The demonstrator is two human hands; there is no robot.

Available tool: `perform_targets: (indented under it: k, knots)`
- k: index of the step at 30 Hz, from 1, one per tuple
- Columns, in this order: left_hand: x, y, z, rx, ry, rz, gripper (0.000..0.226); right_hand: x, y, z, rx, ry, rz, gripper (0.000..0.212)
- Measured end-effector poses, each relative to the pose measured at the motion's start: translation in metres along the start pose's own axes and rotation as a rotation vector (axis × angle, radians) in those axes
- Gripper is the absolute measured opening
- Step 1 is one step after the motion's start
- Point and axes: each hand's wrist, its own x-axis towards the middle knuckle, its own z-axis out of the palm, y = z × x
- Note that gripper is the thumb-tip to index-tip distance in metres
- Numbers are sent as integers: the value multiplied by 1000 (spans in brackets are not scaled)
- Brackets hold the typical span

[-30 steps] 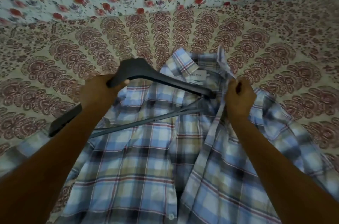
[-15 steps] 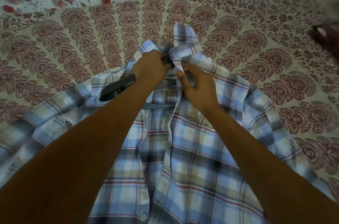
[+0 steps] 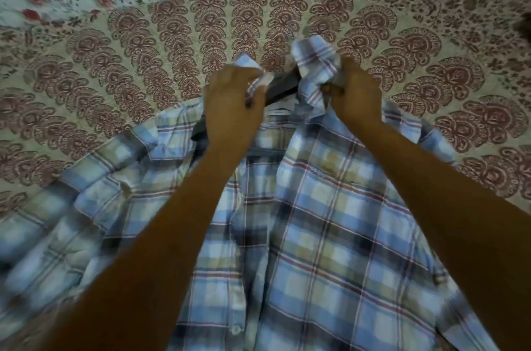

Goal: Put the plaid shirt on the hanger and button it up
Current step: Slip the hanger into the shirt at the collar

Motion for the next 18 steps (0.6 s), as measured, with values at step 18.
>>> perform_targets:
  k: [18]
  knots:
    - [-57, -45, 38, 304, -126, -574, 53, 21, 18, -1, 50, 58, 55, 29]
